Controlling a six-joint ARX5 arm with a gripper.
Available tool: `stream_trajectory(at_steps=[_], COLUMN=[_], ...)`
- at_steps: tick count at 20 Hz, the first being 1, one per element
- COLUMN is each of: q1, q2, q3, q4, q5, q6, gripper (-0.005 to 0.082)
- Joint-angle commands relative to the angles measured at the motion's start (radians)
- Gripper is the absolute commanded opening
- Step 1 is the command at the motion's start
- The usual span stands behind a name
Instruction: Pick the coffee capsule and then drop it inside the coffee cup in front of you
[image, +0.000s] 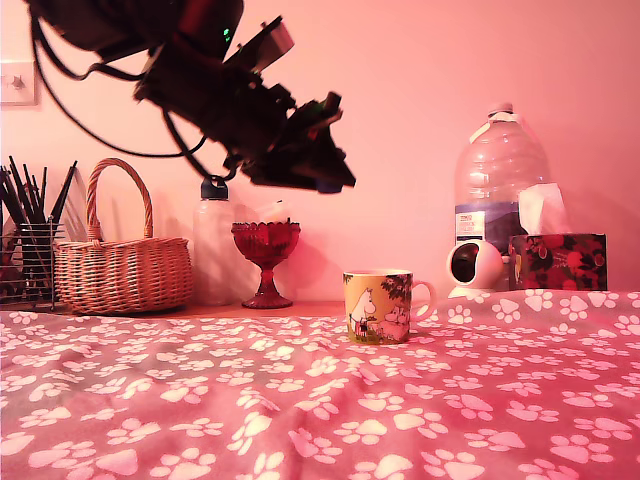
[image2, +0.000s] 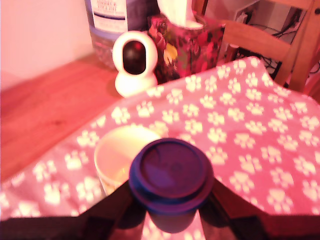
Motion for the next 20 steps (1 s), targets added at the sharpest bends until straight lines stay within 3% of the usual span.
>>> stream_trajectory(at_steps=[1, 11, 20], q1=[-0.003, -0.003, -0.012], q2=[0.042, 0.248, 0.428], q3=[0.039, 0.369, 0.571], q4=[-0.009, -0.267, -0.403], q5=[-0.002, 0.002, 0.002], q6=[0.005, 0.009, 0.009], gripper=[0.0195, 0.0196, 0.0196])
